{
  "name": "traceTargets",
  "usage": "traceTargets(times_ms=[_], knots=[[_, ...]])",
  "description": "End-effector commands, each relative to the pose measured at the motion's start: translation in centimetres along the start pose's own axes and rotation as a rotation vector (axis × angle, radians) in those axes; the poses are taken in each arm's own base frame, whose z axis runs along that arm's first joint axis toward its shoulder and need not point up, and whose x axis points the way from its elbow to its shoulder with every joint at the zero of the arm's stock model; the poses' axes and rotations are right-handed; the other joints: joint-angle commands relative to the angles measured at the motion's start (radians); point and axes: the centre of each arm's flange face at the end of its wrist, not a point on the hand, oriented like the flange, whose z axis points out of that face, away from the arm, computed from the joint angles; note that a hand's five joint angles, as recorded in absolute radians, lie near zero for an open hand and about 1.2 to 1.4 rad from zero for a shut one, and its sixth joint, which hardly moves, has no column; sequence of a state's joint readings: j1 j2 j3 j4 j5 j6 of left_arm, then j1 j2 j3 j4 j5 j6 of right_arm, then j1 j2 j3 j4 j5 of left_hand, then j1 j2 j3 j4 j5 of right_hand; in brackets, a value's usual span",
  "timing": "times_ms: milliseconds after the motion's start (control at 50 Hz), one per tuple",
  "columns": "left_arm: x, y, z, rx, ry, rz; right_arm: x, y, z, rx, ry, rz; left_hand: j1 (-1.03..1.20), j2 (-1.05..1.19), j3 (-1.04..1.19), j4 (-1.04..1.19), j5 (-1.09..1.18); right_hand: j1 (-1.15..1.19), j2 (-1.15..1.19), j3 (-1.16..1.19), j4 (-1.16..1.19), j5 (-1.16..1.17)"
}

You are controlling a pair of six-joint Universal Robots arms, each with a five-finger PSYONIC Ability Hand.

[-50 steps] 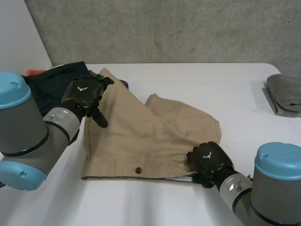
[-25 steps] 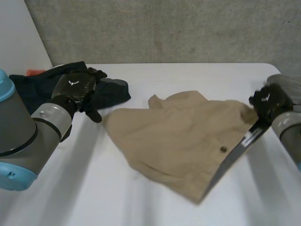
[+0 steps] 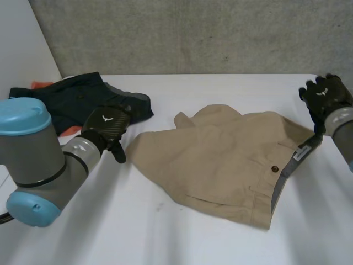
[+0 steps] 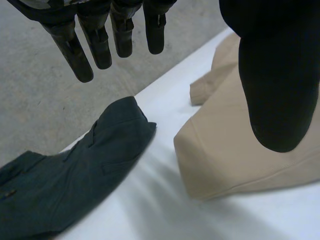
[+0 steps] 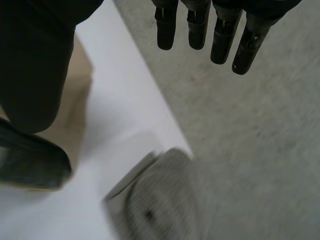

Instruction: Fold the laundry.

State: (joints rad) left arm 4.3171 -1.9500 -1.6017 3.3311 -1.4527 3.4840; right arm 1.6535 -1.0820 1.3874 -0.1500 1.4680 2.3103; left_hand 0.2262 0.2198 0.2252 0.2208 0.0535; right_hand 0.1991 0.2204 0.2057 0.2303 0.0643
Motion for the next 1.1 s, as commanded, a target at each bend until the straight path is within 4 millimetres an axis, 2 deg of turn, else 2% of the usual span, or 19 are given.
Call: traceTargets(times_ms=[20, 120, 140, 200, 220, 300, 360, 480, 560, 600, 660, 680, 720, 820, 900, 960, 1020, 1040, 1100], knots=[[0.9, 1.5, 2.1, 0.027, 0.096, 0.157, -0.8, -1.2, -9.0, -0.174, -0.166, 0.241, 0.011, 0.017, 0.012, 0.016, 0.009, -0.025, -0.046, -0.031, -0.056, -0.064], [2.1, 2.9, 3.4, 0.037, 0.193, 0.205, -4.0, -2.2, -13.1, -0.170, -0.323, 0.386, 0.055, 0.061, 0.056, 0.060, 0.053, -0.025, -0.046, -0.031, -0.056, -0.064], [2.3, 3.4, 4.1, 0.035, 0.205, 0.220, -4.8, -2.8, -14.5, -0.150, -0.364, 0.418, 0.066, 0.073, 0.067, 0.072, 0.065, -0.025, -0.046, -0.031, -0.056, -0.064], [2.4, 4.3, 5.0, 0.024, 0.208, 0.240, -5.9, -3.2, -16.2, -0.135, -0.412, 0.445, 0.102, 0.108, 0.103, 0.107, 0.100, -0.025, -0.046, -0.031, -0.056, -0.064], [2.5, 4.6, 5.5, 0.023, 0.207, 0.254, -7.0, -3.3, -17.0, -0.130, -0.445, 0.449, 0.128, 0.134, 0.129, 0.133, 0.126, -0.025, -0.046, -0.031, -0.056, -0.064], [2.7, 5.4, 6.4, 0.019, 0.213, 0.286, -9.8, -3.4, -18.0, -0.093, -0.499, 0.432, 0.172, 0.179, 0.173, 0.178, 0.170, -0.006, -0.027, -0.012, -0.037, -0.046], [2.8, 6.0, 6.9, 0.018, 0.217, 0.307, -10.9, -3.1, -18.0, -0.083, -0.489, 0.415, 0.193, 0.199, 0.194, 0.198, 0.191, 0.009, -0.012, 0.003, -0.022, -0.031], [2.8, 6.5, 8.0, 0.032, 0.210, 0.334, -13.3, -1.4, -17.6, -0.165, -0.461, 0.369, 0.424, 0.431, 0.425, 0.430, 0.423, 0.056, 0.035, 0.049, 0.025, 0.016], [3.0, 6.6, 8.2, 0.043, 0.207, 0.338, -14.3, -1.3, -17.8, -0.169, -0.481, 0.353, 0.636, 0.642, 0.637, 0.641, 0.634, 0.112, 0.090, 0.105, 0.080, 0.072], [3.0, 6.5, 8.3, 0.051, 0.204, 0.339, -14.6, -1.4, -17.7, -0.154, -0.477, 0.350, 0.759, 0.765, 0.760, 0.764, 0.757, 0.272, 0.251, 0.266, 0.241, 0.232], [3.0, 6.4, 8.4, 0.068, 0.195, 0.344, -14.5, -1.4, -17.4, -0.137, -0.464, 0.343, 1.052, 1.058, 1.053, 1.057, 1.050, 0.616, 0.594, 0.609, 0.584, 0.576], [3.0, 6.2, 8.5, 0.074, 0.182, 0.347, -14.5, -1.4, -17.2, -0.132, -0.454, 0.346, 1.169, 1.175, 1.170, 1.174, 1.167, 0.878, 0.857, 0.872, 0.847, 0.839], [2.8, 5.9, 8.5, 0.077, 0.163, 0.350, -14.3, -1.5, -17.1, -0.122, -0.445, 0.344, 1.170, 1.176, 1.171, 1.176, 1.168, 1.182, 1.161, 1.175, 1.151, 1.142], [2.4, 5.6, 8.1, 0.047, 0.100, 0.347, -12.8, -2.7, -16.6, -0.062, -0.402, 0.312, 1.170, 1.176, 1.171, 1.176, 1.168, 1.197, 1.176, 1.191, 1.166, 1.157], [1.4, 2.1, 6.4, 0.086, 0.046, 0.352, -10.2, -5.4, -17.0, 0.060, -0.333, 0.251, 1.170, 1.176, 1.171, 1.176, 1.168, 1.197, 1.176, 1.191, 1.166, 1.157], [1.0, -0.6, 3.6, 0.100, 0.031, 0.348, -8.7, -6.8, -17.1, 0.115, -0.294, 0.197, 1.170, 1.176, 1.171, 1.176, 1.168, 1.197, 1.176, 1.191, 1.166, 1.157], [0.7, -3.2, 0.9, 0.129, 0.022, 0.344, -6.1, -8.4, -17.2, 0.152, -0.238, 0.124, 1.170, 1.176, 1.171, 1.176, 1.168, 1.197, 1.176, 1.191, 1.166, 1.157], [0.5, -4.5, -0.6, 0.143, 0.017, 0.335, -4.8, -8.9, -17.1, 0.152, -0.210, 0.093, 1.170, 1.176, 1.171, 1.176, 1.168, 1.197, 1.176, 1.191, 1.166, 1.157], [0.1, -6.0, -2.8, 0.158, 0.011, 0.310, -2.9, -9.5, -16.9, 0.145, -0.179, 0.053, 1.170, 1.176, 1.171, 1.176, 1.168, 1.197, 1.176, 1.191, 1.166, 1.157]])
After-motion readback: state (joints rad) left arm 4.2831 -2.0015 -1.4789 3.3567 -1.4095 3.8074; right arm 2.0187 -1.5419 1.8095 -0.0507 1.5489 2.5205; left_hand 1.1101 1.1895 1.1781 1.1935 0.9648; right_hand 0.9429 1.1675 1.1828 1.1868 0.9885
